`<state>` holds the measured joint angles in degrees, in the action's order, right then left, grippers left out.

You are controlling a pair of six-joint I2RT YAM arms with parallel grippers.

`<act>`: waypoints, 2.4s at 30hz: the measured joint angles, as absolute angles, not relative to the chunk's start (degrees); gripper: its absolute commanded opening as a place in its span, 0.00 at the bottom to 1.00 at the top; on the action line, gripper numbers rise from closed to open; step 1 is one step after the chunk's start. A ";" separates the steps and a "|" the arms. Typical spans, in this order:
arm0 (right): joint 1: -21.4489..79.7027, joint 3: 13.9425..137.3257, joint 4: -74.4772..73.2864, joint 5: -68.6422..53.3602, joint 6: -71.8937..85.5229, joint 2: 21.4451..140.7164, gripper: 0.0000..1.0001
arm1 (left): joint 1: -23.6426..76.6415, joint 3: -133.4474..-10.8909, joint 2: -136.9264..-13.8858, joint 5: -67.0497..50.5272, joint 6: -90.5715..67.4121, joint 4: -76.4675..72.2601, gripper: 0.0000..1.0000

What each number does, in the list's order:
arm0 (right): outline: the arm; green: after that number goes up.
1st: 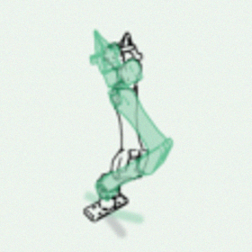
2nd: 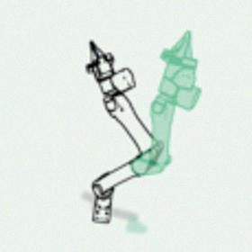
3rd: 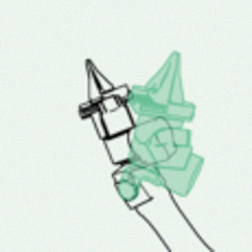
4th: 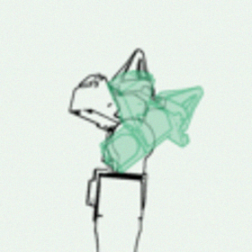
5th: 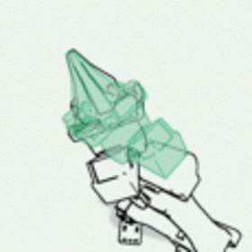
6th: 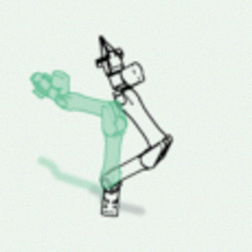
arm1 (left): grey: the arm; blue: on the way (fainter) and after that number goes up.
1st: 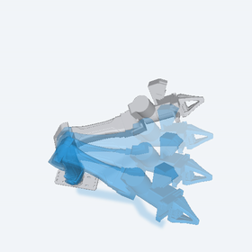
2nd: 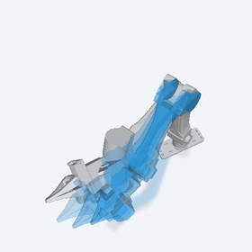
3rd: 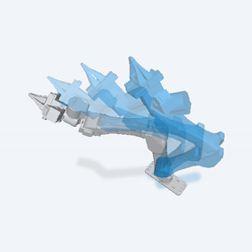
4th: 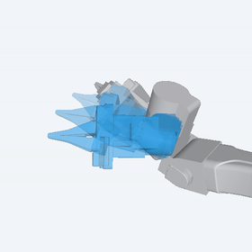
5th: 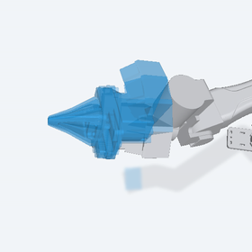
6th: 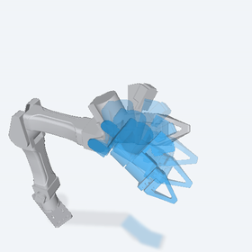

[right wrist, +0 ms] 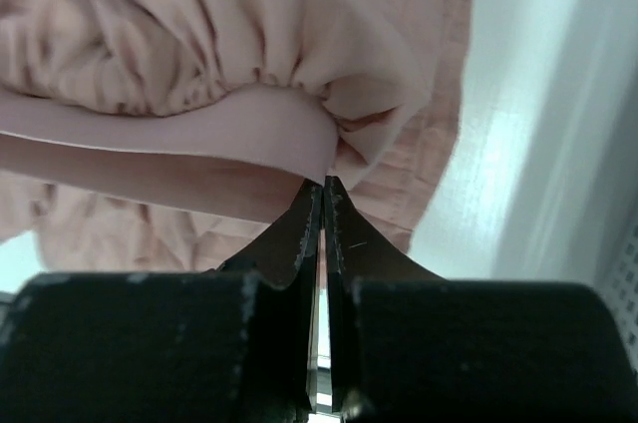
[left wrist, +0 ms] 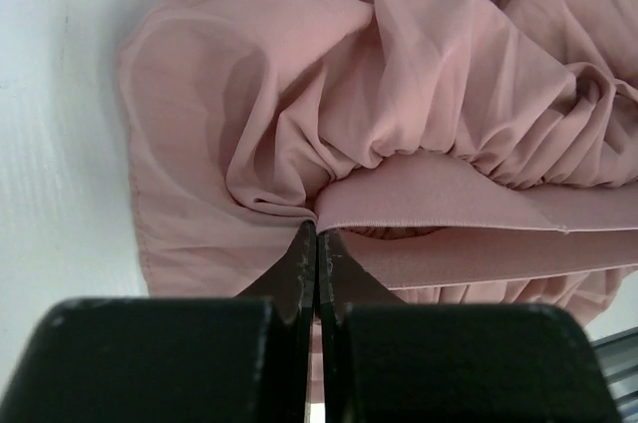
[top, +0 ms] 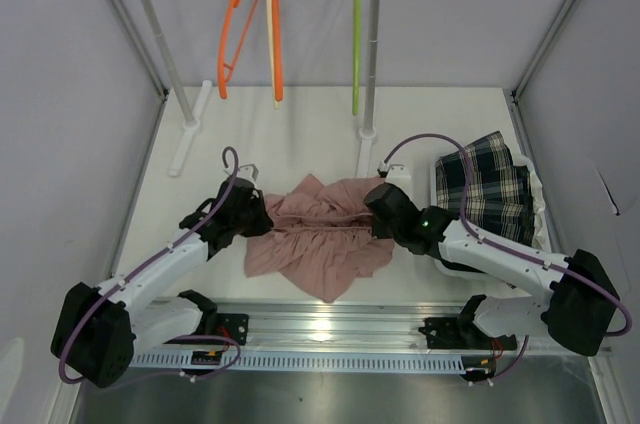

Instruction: Place the skirt on the hanger

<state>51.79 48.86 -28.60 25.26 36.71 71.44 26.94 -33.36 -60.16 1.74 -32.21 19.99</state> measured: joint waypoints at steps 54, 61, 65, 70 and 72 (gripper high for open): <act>50.15 52.40 -24.62 19.88 37.78 73.67 0.00 | 20.14 -107.98 -76.66 18.55 -8.93 32.86 0.77; 49.63 53.60 -24.99 18.50 36.40 73.82 0.00 | 13.58 -115.98 -91.20 10.98 -7.49 35.66 0.79; 49.63 53.71 -24.95 17.52 35.94 73.91 0.00 | 11.22 -118.87 -94.13 6.15 -7.38 35.57 0.78; 49.63 53.71 -24.86 16.99 35.73 74.74 0.00 | 10.35 -119.61 -94.56 3.09 -7.11 34.87 0.76; 49.60 53.71 -24.77 16.78 35.68 75.02 0.00 | 10.35 -119.83 -94.87 2.35 -6.98 34.68 0.72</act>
<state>49.60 53.71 -24.77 16.78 35.68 75.02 10.35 -119.83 -94.87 2.35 -6.98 34.68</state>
